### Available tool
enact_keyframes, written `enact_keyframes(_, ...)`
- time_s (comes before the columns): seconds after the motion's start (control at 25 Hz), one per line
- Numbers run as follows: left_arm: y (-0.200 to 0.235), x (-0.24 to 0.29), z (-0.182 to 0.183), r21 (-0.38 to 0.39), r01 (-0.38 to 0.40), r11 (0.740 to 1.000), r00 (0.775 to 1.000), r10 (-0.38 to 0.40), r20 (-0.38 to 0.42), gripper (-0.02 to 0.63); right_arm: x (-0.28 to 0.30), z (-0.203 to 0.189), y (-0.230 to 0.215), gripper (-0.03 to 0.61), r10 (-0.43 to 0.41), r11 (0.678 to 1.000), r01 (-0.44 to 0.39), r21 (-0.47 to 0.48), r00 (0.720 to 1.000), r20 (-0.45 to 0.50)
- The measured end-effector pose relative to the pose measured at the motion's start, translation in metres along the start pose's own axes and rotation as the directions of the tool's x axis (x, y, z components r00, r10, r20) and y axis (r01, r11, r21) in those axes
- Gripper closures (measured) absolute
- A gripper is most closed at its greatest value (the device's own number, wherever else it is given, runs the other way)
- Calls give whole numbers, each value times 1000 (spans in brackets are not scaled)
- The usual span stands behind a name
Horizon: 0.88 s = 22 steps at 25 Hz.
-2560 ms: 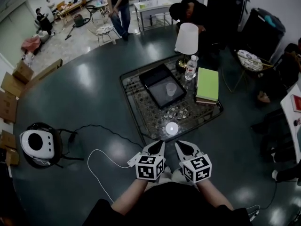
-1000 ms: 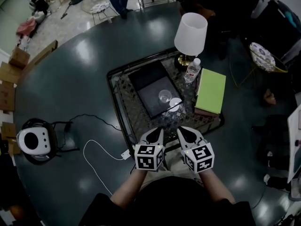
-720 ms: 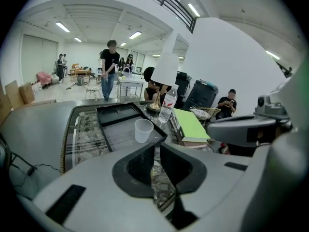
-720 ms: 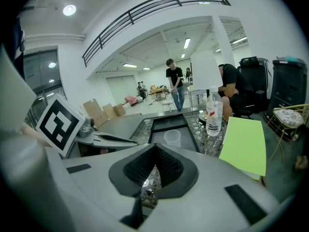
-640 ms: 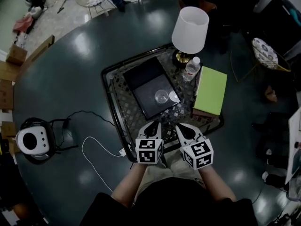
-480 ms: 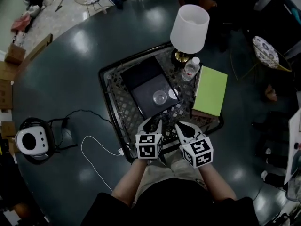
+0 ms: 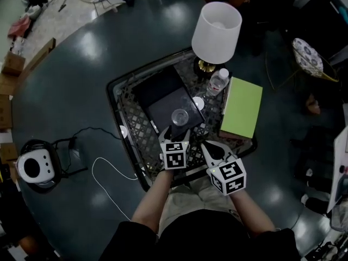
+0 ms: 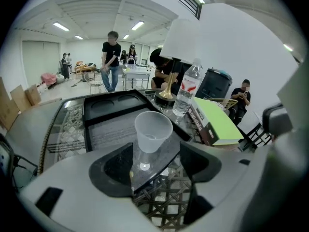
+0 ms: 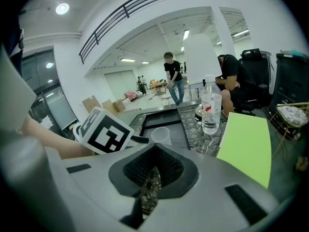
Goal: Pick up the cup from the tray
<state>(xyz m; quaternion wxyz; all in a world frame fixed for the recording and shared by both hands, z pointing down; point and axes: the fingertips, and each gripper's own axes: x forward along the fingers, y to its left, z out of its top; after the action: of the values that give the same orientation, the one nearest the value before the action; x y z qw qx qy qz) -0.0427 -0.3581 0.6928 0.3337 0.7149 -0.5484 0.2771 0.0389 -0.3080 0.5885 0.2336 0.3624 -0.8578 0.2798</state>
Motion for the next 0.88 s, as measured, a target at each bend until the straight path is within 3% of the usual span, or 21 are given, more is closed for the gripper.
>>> enact_keyframes(0.2, 3, 27, -1, -5, -10, 1000, 999, 9, -40, 288, 1, -6, -2, 568, 6, 1000, -6, 2, 1000, -20)
enact_keyframes(0.44, 7, 51, 15, 5, -10, 1000, 999, 10, -33, 279, 0, -9, 0, 568, 13, 1000, -12, 15, 999, -32)
enact_keyframes(0.68, 8, 64, 14, 55, -37, 998, 997, 40, -64, 305, -4, -14, 0, 568, 8, 1000, -8, 19, 999, -33)
enact_keyframes(0.88, 2, 54, 19, 63, -21, 998, 999, 23, -44, 321, -7, -13, 1, 568, 3, 1000, -2, 18, 1000, -29)
